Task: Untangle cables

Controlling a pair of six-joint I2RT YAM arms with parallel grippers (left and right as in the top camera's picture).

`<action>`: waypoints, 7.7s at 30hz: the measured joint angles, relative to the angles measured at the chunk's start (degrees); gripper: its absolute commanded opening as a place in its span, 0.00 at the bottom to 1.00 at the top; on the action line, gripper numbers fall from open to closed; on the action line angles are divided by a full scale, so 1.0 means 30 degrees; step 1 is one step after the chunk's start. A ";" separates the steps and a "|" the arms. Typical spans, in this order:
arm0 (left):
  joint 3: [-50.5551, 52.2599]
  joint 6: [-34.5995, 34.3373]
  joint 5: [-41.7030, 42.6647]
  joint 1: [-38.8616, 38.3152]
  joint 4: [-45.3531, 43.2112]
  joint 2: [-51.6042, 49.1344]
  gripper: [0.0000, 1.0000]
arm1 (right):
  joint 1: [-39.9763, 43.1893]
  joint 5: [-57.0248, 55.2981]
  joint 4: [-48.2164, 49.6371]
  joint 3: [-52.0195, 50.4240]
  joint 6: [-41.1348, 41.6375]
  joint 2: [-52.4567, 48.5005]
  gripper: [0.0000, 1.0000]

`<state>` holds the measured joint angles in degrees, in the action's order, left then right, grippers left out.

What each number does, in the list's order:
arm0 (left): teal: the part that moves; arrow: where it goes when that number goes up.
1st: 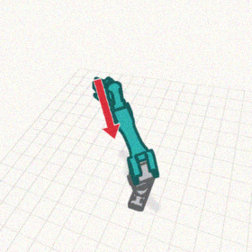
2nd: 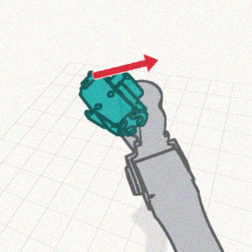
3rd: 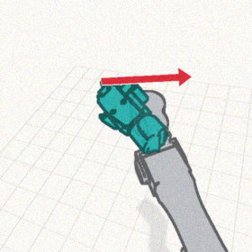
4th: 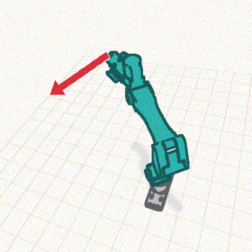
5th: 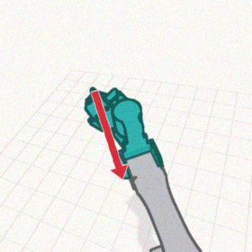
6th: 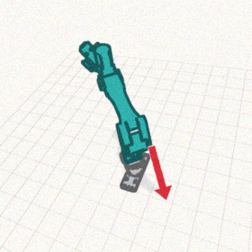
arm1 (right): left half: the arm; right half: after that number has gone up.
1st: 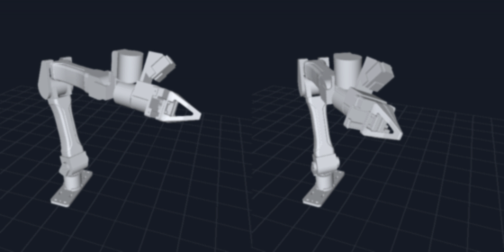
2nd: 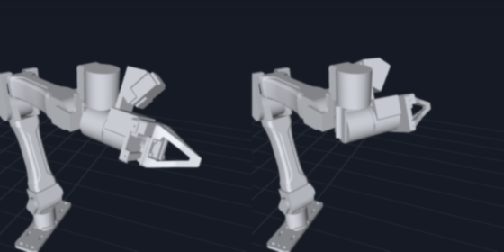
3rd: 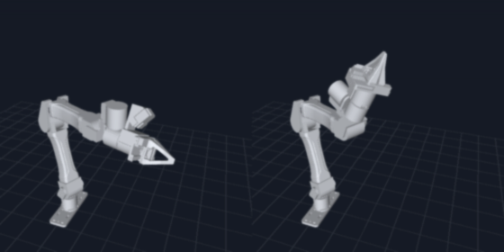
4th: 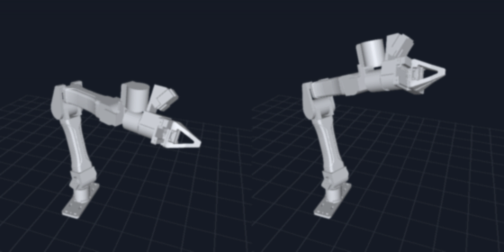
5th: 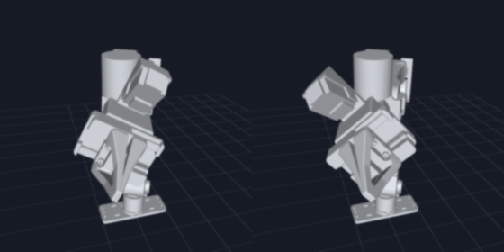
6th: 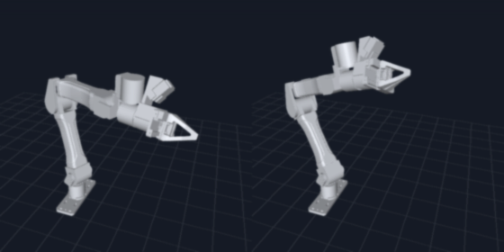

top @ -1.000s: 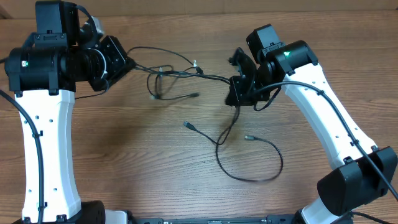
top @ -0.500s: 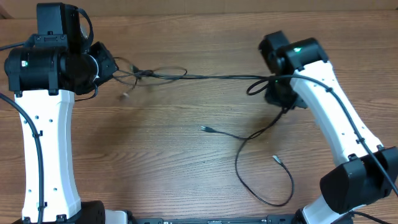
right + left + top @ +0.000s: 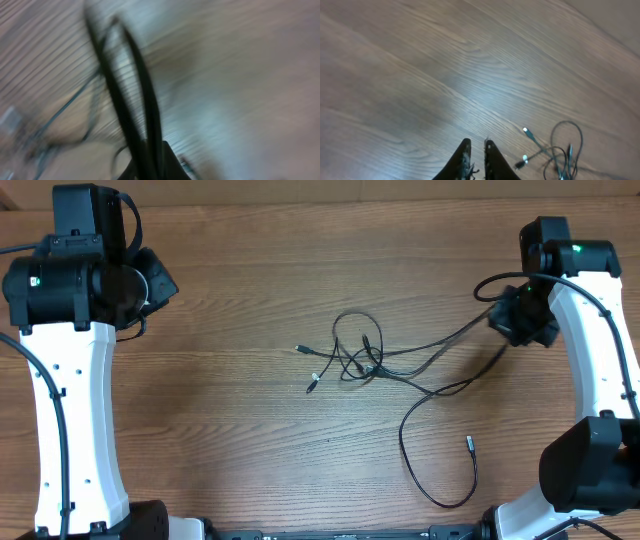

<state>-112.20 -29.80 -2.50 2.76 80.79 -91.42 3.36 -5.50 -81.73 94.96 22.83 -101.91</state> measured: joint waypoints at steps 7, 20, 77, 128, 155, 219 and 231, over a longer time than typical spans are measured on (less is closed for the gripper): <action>0.0000 0.2790 0.4233 -0.0612 -0.0189 -0.1086 0.31 | -0.2463 0.7635 0.0648 0.0000 -0.5741 0.0000 0.04; 0.0000 0.5217 0.8000 -0.4138 0.0007 -0.4677 0.59 | -0.4269 1.2225 -0.0007 0.4393 -0.4779 0.3045 0.04; 0.0022 2.4174 1.7340 -0.8306 0.0066 -1.4178 0.66 | -0.4269 1.4127 -0.1923 0.7905 -0.2127 0.7366 0.03; -0.1005 0.4969 0.0138 -0.0109 -0.2659 0.1537 0.04 | -0.1909 0.1545 -0.0423 0.1916 0.1668 0.2142 0.04; -0.1545 0.3774 0.0801 0.5238 -0.4575 0.1712 0.04 | 0.0087 0.5362 0.1588 -0.0466 -0.2193 -0.0255 0.04; -0.1290 0.4962 1.0142 -0.2943 -0.1290 0.0816 0.99 | -0.7380 1.3369 0.7300 0.5697 0.4765 0.3053 0.03; -0.0874 1.1395 1.4520 -0.7431 -0.2229 -0.1734 0.88 | -0.7380 1.6662 0.7919 0.5705 0.6623 0.3053 0.04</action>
<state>-114.83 4.38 41.06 -19.53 74.11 -96.62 -18.79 44.49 -57.98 112.07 42.70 -92.75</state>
